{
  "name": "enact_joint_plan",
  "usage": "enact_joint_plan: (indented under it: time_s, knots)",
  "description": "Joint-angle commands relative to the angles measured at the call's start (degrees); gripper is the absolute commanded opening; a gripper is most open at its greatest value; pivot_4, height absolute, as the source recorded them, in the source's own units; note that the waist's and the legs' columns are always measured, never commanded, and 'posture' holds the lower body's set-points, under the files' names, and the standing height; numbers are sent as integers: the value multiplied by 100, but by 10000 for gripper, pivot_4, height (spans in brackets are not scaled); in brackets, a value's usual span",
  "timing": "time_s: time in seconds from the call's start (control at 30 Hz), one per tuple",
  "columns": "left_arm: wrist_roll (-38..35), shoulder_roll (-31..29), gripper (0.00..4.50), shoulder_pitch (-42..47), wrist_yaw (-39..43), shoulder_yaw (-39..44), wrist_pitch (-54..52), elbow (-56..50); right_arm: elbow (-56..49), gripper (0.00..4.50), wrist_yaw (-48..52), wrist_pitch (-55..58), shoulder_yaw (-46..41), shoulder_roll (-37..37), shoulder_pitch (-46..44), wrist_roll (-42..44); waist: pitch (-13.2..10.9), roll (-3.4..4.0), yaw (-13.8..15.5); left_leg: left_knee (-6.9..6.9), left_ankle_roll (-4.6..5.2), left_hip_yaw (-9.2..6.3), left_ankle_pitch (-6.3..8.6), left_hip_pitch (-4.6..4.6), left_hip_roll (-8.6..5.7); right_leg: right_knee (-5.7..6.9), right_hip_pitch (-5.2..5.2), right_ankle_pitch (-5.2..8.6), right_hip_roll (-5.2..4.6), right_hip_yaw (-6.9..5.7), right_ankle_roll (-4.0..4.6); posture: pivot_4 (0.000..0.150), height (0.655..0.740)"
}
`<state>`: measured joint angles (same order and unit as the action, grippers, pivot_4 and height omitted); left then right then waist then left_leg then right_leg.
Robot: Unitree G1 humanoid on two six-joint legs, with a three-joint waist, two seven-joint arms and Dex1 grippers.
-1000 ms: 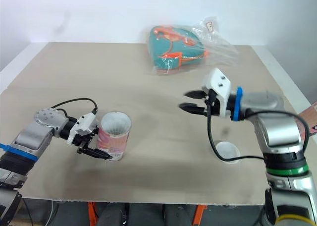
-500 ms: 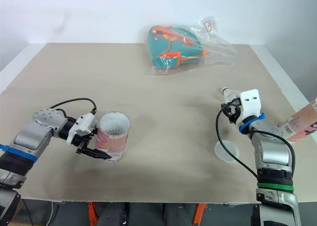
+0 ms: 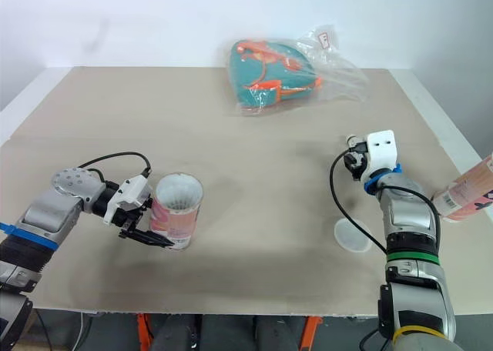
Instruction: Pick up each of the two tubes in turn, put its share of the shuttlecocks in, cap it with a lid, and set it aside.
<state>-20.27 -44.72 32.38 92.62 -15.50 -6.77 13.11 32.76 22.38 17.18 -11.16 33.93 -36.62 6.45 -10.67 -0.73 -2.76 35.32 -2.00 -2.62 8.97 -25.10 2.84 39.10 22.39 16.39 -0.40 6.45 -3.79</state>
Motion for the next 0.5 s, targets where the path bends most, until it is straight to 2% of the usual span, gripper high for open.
enact_joint_plan:
  time_s: [0.03, 0.3, 0.5]
  knots:
    - [186, -75, 26345, -71, -12, 19, -82, -15, 30, 22696, 12, -185, -83, 117, -201, 4, 0, 0, 0, 0, 0, 0, 0, 0, 0, 0, 0, 0, 0, 0, 0, 1500, 7400]
    - [173, -83, 26345, -48, -12, -22, -72, -25, 619, 22696, -44, -449, 75, -24, -528, -145, 0, 1, -4, -1, 0, 0, 0, 0, 0, 0, 0, 1, 0, 0, 1, 1500, 7400]
    - [173, -62, 26345, 15, -12, -58, -59, 30, 1725, 22696, -246, -853, 228, -163, -1136, -370, -1, 2, -12, 0, 0, 0, 0, 1, -1, 0, 0, -1, 0, 0, 1, 1500, 7400]
